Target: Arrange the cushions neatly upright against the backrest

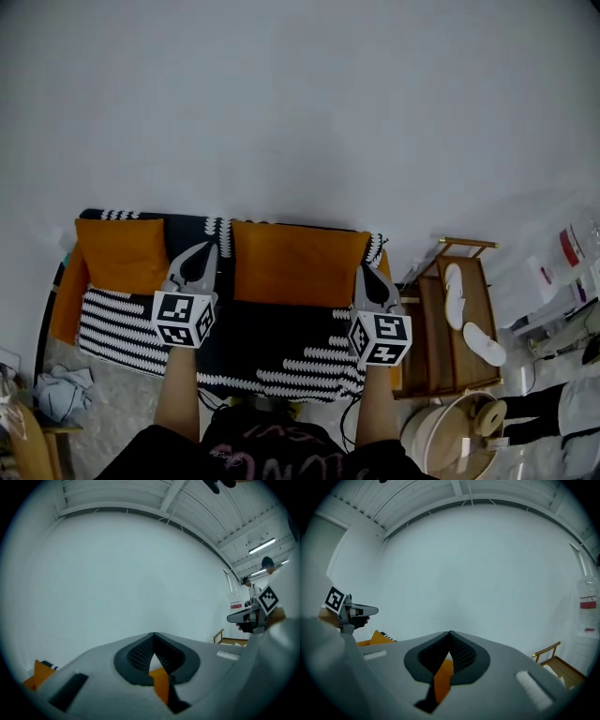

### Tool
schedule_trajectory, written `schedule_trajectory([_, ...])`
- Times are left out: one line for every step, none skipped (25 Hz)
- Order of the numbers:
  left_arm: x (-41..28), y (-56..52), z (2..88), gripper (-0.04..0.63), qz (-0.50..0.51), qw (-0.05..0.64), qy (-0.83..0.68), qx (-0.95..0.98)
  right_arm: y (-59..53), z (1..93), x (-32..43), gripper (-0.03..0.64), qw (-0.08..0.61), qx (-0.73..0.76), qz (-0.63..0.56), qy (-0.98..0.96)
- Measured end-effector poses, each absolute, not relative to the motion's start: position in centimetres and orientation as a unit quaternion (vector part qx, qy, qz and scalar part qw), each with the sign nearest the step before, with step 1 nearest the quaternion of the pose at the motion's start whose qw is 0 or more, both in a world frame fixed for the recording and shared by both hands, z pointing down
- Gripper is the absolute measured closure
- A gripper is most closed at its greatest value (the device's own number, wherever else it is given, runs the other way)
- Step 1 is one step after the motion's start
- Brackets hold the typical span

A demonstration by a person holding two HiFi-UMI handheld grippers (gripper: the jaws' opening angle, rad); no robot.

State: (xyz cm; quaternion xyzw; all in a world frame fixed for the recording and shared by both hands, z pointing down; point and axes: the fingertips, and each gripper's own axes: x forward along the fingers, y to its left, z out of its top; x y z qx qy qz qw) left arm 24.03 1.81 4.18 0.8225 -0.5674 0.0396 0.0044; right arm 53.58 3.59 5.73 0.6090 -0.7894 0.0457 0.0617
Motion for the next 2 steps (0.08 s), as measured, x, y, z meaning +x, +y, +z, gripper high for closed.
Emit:
schedule_trajectory([23.94,1.92,4.03,0.595,0.039,0.003,-0.568,0.822,3.61,5.68,53.56,0.607,0.062,0.609,0.046,-0.789])
schedule_trajectory([23.85,2.04,3.90,0.595,0.038,0.001,-0.569,0.821,3.65,5.64,53.53,0.607,0.062,0.609,0.047,-0.789])
